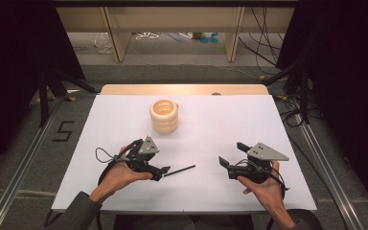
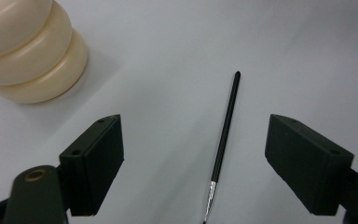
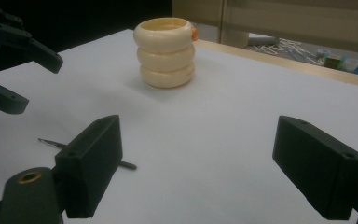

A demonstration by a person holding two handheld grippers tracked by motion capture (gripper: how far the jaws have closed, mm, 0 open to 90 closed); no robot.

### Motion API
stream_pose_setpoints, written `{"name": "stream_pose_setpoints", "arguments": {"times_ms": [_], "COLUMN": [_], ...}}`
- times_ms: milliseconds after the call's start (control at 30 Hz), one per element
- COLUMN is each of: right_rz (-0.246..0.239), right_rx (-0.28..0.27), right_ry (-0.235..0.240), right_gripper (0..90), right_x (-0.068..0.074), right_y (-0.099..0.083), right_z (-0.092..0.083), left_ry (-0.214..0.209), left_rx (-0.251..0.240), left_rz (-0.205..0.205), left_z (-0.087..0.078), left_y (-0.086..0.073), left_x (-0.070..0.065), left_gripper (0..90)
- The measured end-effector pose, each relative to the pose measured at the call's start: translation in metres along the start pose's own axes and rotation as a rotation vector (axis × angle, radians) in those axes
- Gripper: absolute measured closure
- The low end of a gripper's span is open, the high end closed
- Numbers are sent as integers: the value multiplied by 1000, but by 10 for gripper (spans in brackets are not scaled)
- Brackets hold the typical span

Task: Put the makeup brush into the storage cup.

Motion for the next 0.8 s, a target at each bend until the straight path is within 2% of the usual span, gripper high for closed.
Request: {"name": "stream_pose_setpoints", "arguments": {"times_ms": [33,67,100,267,433,500,567,600,633,800], "right_rz": [0,-1,2,-3,-6,-5,-5,-5,-4,-5], "right_rx": [0,0,-2,6,11,11,12,12,14,20], "right_ry": [0,1,4,7,9,9,9,9,16,19], "right_gripper": [167,167,167,168,170,171,171,171,173,175], "right_x": [0,0,1,1,0,0,0,0,1,1], "right_y": [0,0,0,0,0,0,-1,-1,-1,-1], "right_z": [0,0,1,1,1,1,1,1,1,2], "left_ry": [1,-5,-21,-20,-47,-46,-66,-66,-63,-78], "left_rx": [9,26,37,62,99,113,147,147,157,179], "left_rz": [11,3,19,40,67,74,114,114,142,144], "left_z": [1,2,3,5,9,11,15,15,18,22], "left_y": [1,2,3,7,10,11,13,13,15,18], "left_x": [0,-1,-2,-3,-3,-5,-6,-6,-8,-11], "left_gripper": [195,195,196,202,208,215,220,221,225,240]}}
Point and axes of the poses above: each handheld gripper's, and its own axes: z roughly forward along the jaws, y roughly out of its top, x roughly to its left, the point moved 2 cm from there along z, roughly forward along the jaws, and after that the axes turned 10 degrees about y, right-handed, at the moved point
